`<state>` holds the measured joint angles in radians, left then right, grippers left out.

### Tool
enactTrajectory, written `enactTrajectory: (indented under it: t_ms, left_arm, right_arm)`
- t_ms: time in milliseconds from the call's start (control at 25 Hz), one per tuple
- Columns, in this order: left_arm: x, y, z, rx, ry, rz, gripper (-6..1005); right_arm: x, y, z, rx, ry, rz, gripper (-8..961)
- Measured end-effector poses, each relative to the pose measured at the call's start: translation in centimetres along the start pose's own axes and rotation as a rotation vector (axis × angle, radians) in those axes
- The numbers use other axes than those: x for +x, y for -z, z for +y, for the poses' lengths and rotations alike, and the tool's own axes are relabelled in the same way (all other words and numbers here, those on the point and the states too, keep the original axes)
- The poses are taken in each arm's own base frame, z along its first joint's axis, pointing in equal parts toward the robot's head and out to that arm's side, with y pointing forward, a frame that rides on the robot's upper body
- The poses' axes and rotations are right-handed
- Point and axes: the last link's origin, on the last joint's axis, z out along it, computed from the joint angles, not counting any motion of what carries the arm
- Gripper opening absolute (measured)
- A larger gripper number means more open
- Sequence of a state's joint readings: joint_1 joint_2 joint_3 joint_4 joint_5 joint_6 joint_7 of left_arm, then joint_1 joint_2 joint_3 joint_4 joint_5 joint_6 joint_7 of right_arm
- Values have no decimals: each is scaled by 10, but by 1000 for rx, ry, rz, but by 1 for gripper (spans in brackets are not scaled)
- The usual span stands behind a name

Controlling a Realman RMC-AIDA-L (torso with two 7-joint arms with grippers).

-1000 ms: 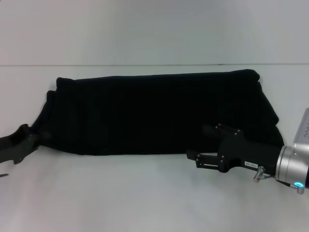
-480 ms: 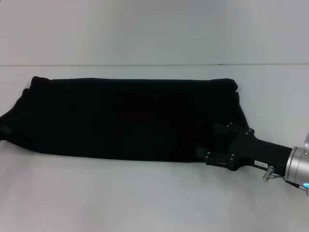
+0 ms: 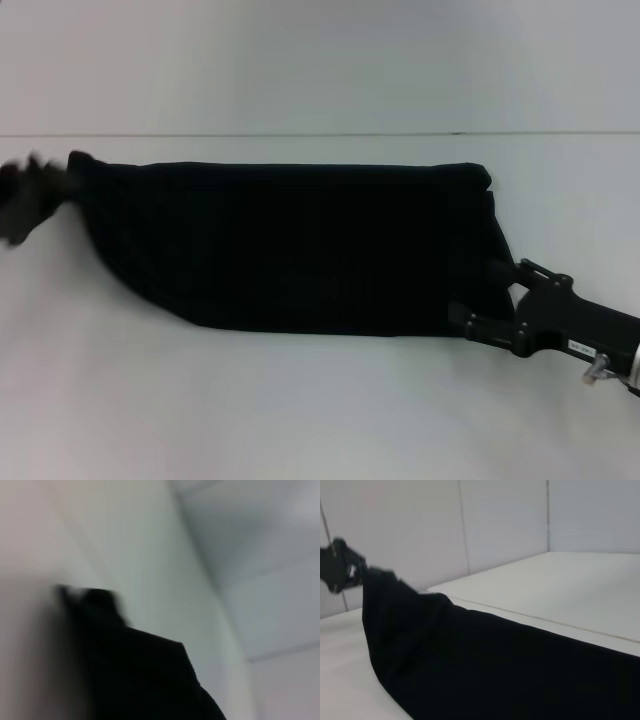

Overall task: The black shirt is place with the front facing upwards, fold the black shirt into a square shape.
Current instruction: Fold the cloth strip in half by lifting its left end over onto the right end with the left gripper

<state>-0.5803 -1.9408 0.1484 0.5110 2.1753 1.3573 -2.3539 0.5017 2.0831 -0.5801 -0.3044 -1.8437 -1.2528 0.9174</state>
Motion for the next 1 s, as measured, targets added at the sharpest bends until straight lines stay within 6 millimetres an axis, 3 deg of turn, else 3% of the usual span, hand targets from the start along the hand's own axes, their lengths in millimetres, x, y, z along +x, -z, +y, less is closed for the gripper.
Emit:
enactTrajectory:
  t_ms: [160, 280, 400, 560, 680, 720, 760, 880, 1000]
  left_arm:
    - [-3, -42, 50, -144, -72, -83, 98]
    - [-16, -84, 93, -227, -143, -173, 103]
    - [-41, -125, 135, -285, -224, -272, 109]
    - [-90, -165, 171, -318, -316, -399, 116]
    - [-127, -181, 171, -308, -343, -477, 121]
    - [-138, -184, 168, -302, -344, -496, 123]
    - [-161, -189, 155, -283, -327, -536, 124]
    - [-190, -193, 132, -233, -326, -553, 130]
    - [-206, -192, 117, -203, -335, -545, 135]
  right_arm:
    - [7, 9, 0, 25, -22, -3, 935]
    - [12, 16, 0, 40, -41, -9, 935]
    - [16, 21, 1, 53, -56, -13, 935]
    - [21, 27, 2, 65, -69, -9, 935]
    - [23, 29, 2, 67, -73, -5, 935]
    - [23, 29, 3, 67, -74, -5, 935]
    - [23, 29, 3, 67, -74, -4, 935]
    - [24, 28, 3, 67, -76, 0, 935]
    - [24, 26, 4, 61, -76, 1, 935]
